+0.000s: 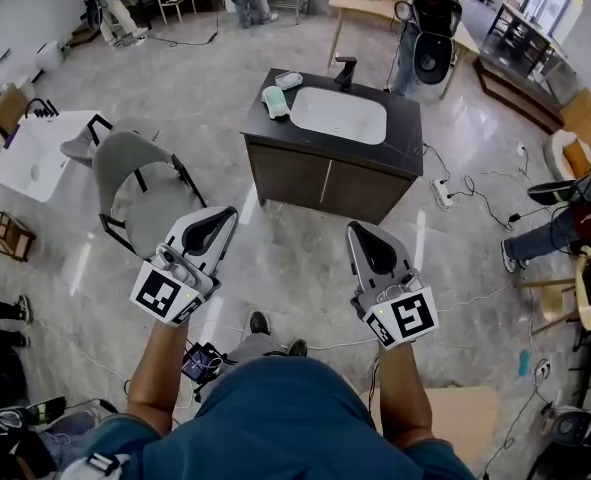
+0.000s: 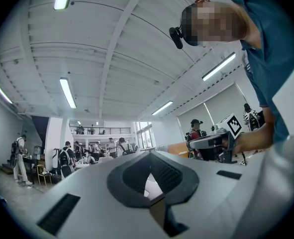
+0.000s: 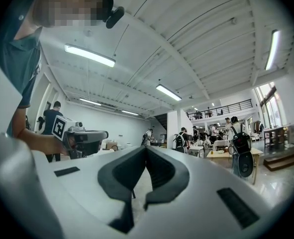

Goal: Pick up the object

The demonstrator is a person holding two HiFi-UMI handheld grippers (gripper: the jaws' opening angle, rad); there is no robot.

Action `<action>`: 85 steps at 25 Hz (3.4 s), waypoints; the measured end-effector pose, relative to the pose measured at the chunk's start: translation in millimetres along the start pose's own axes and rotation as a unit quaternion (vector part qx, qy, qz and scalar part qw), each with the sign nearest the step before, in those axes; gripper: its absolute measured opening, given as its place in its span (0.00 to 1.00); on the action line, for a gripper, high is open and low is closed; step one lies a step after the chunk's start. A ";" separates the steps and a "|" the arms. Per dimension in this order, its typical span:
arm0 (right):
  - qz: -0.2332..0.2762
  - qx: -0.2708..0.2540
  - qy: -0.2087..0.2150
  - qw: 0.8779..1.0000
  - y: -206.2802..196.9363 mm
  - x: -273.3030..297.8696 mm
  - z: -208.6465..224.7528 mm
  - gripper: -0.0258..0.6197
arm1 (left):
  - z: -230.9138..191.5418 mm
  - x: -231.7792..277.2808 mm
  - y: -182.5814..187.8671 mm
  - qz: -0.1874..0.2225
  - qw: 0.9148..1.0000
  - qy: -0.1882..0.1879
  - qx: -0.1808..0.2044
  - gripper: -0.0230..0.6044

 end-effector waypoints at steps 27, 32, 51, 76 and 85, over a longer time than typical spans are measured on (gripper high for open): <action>-0.022 -0.016 -0.058 0.998 -24.7 153.2 0.4 0.06 | -168.6 34.7 -50.1 0.025 0.998 -0.058 -0.030 0.04; -0.023 -0.014 -0.057 0.998 -30.8 168.3 21.3 0.06 | -181.3 55.5 -59.8 0.019 0.998 -0.057 -0.031 0.04; -0.002 0.010 0.006 1.000 -54.2 233.1 141.1 0.06 | -207.4 177.5 -83.9 -0.001 1.000 -0.014 -0.023 0.04; -0.032 -0.001 -0.031 0.999 -83.1 382.1 183.2 0.06 | -364.6 240.3 -136.6 0.013 0.998 -0.045 -0.052 0.04; -0.049 -0.001 -0.037 0.998 -99.4 432.4 186.1 0.06 | -416.7 250.0 -167.9 0.010 0.996 -0.044 -0.075 0.04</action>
Point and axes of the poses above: the fingertips, and each gripper's own axes: x forward along the fingers, z to its right, y out of its top, the point moved 1 cm from there along -x, backward along the fingers, and after that the axes turned 11 degrees about -y, right-handed, at the moved point
